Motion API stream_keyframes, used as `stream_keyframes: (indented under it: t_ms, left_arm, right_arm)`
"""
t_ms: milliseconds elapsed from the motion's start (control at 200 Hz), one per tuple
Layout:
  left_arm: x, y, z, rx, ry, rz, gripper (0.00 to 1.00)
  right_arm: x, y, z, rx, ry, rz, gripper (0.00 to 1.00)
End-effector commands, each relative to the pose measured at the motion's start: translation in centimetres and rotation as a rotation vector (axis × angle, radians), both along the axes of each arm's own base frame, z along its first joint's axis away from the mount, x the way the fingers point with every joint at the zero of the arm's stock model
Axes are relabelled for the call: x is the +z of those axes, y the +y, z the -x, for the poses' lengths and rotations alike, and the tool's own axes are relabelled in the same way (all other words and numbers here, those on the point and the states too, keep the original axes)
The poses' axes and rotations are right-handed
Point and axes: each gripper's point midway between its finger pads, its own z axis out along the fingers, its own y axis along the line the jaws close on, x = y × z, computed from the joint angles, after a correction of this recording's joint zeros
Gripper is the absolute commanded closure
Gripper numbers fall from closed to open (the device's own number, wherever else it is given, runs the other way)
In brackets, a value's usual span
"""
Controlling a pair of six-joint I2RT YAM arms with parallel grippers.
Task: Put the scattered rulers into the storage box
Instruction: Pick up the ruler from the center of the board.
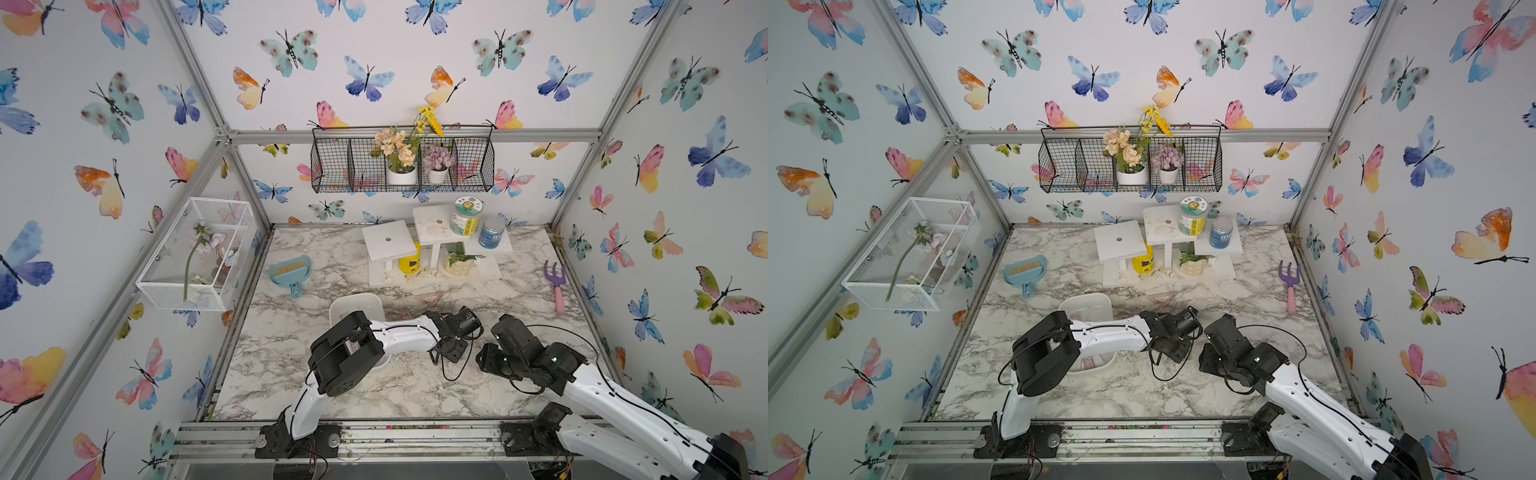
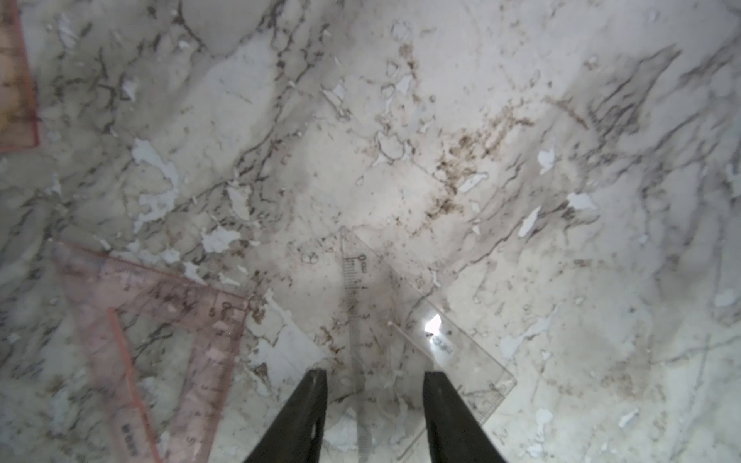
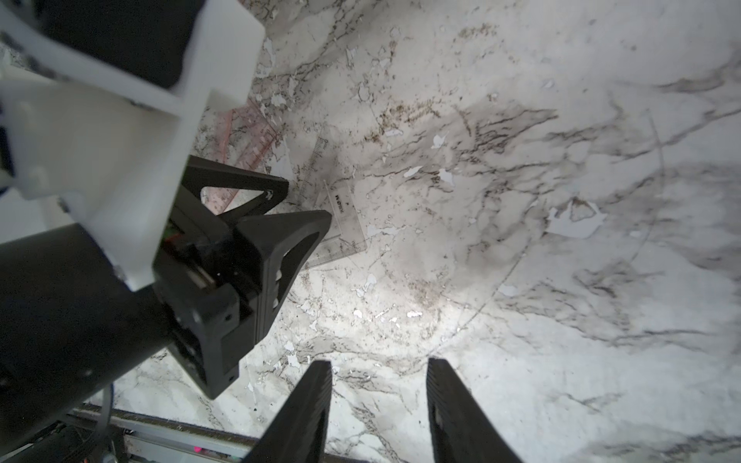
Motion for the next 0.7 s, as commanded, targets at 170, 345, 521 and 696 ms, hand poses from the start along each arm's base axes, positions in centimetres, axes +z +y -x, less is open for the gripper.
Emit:
stream_keyframes:
  t_ms: [170, 345, 521, 696]
  left_arm:
    - [-5.1, 4.0, 2.9, 0.003, 0.083, -0.164, 0.65]
    - [-5.7, 4.3, 3.5, 0.002, 0.098, -0.169, 0.74]
    - [-5.7, 4.4, 3.6, -0.002, 0.097, -0.171, 0.78]
    - [-5.5, 4.4, 3.4, -0.003, 0.111, -0.157, 0.82]
  right_arm:
    - [-1.1, -0.6, 0.5, -0.019, 0.015, 0.012, 0.56]
    - [-2.7, 0.1, 0.7, -0.026, 0.036, -0.03, 0.56]
    - [-4.4, 1.6, 0.2, -0.065, 0.021, -0.151, 0.56]
    - [-5.3, 3.2, -0.9, -0.093, 0.001, -0.251, 0.56]
